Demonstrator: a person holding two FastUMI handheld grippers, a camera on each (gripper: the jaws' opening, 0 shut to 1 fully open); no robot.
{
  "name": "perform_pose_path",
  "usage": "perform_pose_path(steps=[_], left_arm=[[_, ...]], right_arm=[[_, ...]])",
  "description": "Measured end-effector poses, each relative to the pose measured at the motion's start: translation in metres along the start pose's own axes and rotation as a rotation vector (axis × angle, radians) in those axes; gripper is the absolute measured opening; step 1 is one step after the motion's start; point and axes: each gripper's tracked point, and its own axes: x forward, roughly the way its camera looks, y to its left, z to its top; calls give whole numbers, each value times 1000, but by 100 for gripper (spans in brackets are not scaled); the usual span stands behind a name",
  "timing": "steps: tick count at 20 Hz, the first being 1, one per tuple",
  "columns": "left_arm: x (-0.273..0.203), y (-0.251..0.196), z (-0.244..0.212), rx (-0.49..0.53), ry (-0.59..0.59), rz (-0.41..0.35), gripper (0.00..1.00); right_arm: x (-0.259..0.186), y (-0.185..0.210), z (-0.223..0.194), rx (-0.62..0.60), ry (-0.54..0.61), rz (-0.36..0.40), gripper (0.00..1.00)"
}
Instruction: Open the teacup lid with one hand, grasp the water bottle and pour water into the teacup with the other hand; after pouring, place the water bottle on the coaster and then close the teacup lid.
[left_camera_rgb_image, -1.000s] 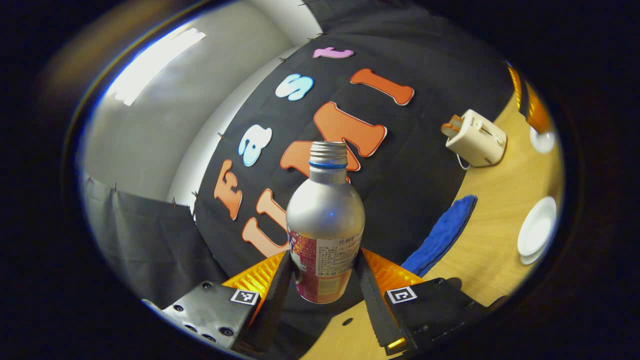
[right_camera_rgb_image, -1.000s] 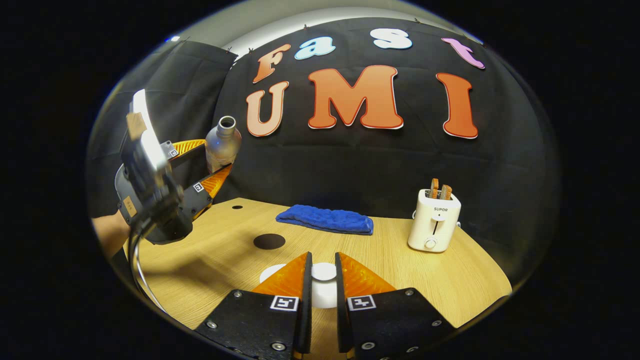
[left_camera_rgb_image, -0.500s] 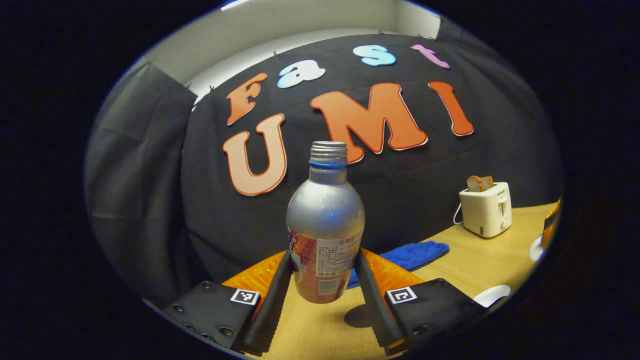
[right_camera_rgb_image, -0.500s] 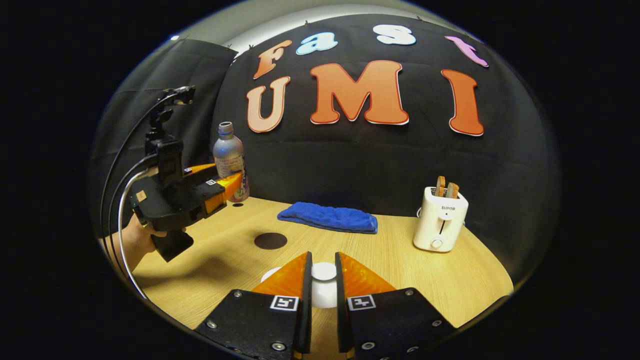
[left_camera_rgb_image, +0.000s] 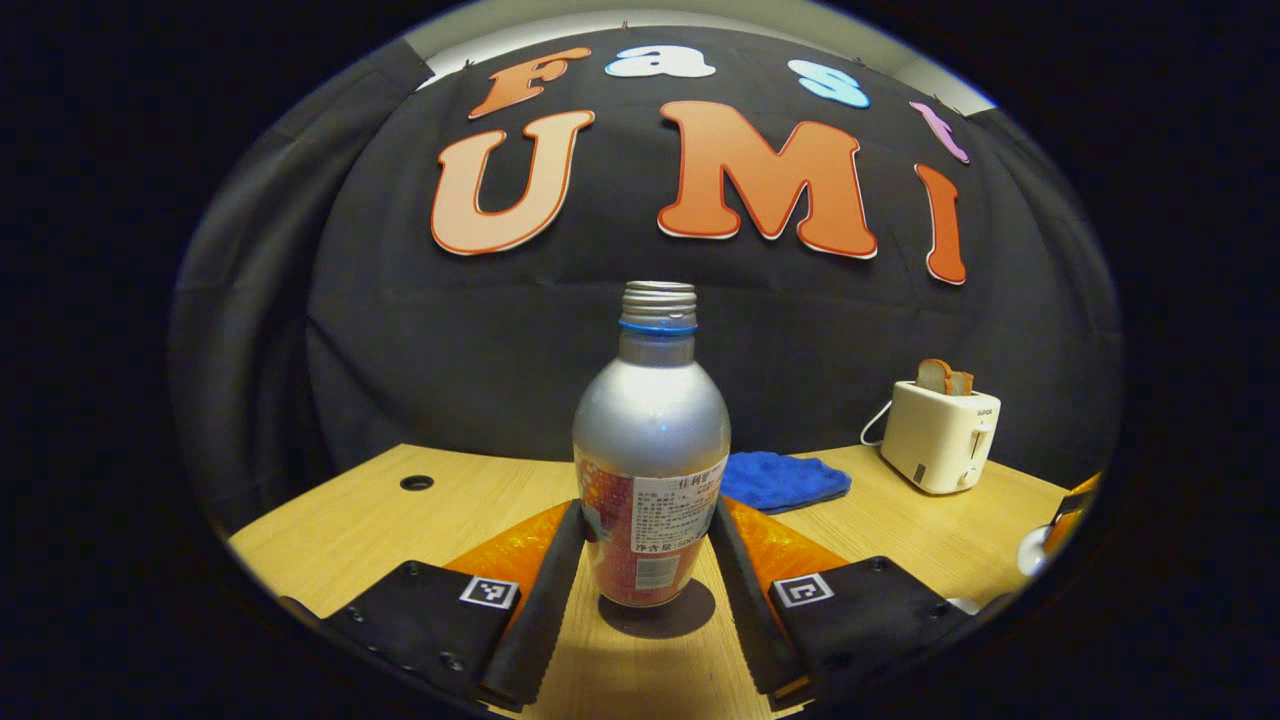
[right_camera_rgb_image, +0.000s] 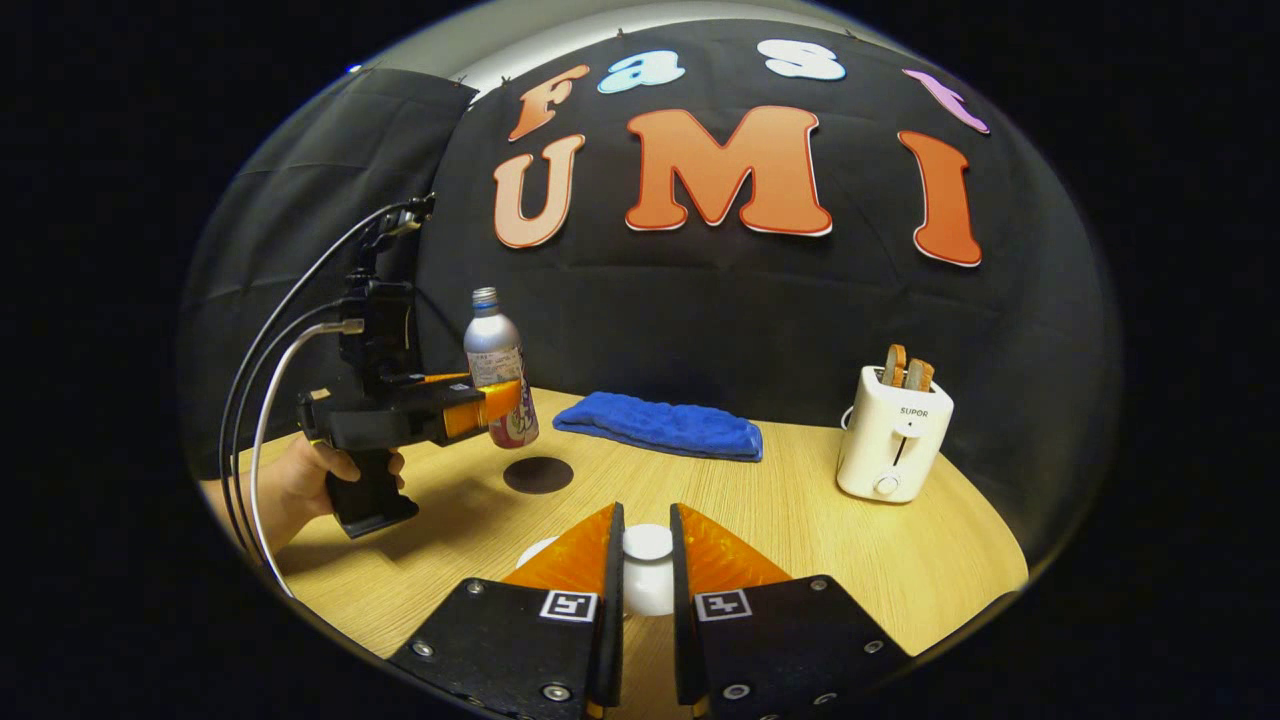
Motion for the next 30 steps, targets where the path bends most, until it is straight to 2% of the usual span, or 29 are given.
perform_pose_path(steps=[1,6,7,8,11,12,14,15,17,18,20,22,30], left_arm=[[5,0,-5,-11,9,1,78],[25,-3,-31,-45,68,-23,78],[26,-2,-33,-48,76,-26,81],[28,-2,-37,-47,88,-23,77],[28,-2,-45,-58,113,-30,78],[29,-3,-47,-61,115,-29,74],[30,-3,-48,-58,125,-25,81],[30,-3,-46,-53,126,-26,77],[32,-6,-49,-42,139,-35,79],[31,-8,-48,-43,140,-37,85],[29,-7,-45,-39,139,-32,87],[24,-10,-39,-37,128,-39,99],[-21,4,-24,13,96,-41,99]], right_arm=[[2,-1,0,0,4,-5,21],[9,-3,-4,0,13,-13,21],[10,-2,-5,-2,16,-11,21],[12,-2,-6,-3,21,-7,21],[14,1,-7,-2,26,8,22],[15,1,-7,-4,25,9,22],[17,1,-9,-2,29,10,22],[18,1,-10,1,31,15,22],[18,1,-8,5,27,11,21],[18,-1,-7,6,22,5,22],[19,-1,-5,16,17,5,21],[18,2,-1,25,8,8,22],[20,16,3,39,-11,19,21]])
